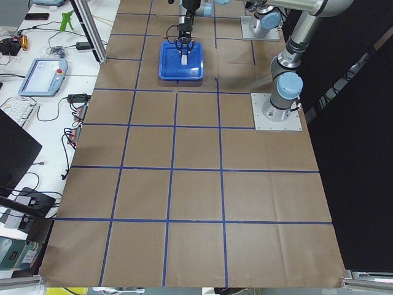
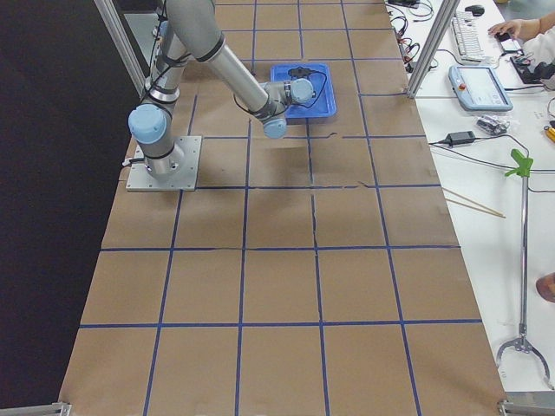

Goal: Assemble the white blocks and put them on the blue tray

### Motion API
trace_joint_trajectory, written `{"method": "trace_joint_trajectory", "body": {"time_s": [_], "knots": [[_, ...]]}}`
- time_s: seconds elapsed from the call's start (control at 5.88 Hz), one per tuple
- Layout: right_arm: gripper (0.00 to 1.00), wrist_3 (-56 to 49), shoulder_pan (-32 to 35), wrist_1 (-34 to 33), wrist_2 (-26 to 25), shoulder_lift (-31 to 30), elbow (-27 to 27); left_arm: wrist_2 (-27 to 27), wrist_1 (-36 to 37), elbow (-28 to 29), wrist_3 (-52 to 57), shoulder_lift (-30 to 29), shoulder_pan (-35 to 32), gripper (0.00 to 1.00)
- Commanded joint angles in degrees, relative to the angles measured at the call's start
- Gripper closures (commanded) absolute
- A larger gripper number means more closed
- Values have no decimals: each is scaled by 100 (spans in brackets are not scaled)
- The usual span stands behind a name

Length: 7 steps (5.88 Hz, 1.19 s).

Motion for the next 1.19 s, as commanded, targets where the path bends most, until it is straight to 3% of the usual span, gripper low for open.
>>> {"method": "trace_joint_trajectory", "body": {"time_s": [0.0,0.51,1.02], "knots": [[58,253,0,0,6,1,-1,-11,-55,8,-4,5,13,0],[40,264,0,0,7,1,8,33,-38,-9,40,14,13,0],[35,273,0,0,15,1,-1,24,-29,-1,23,14,22,0]]}}
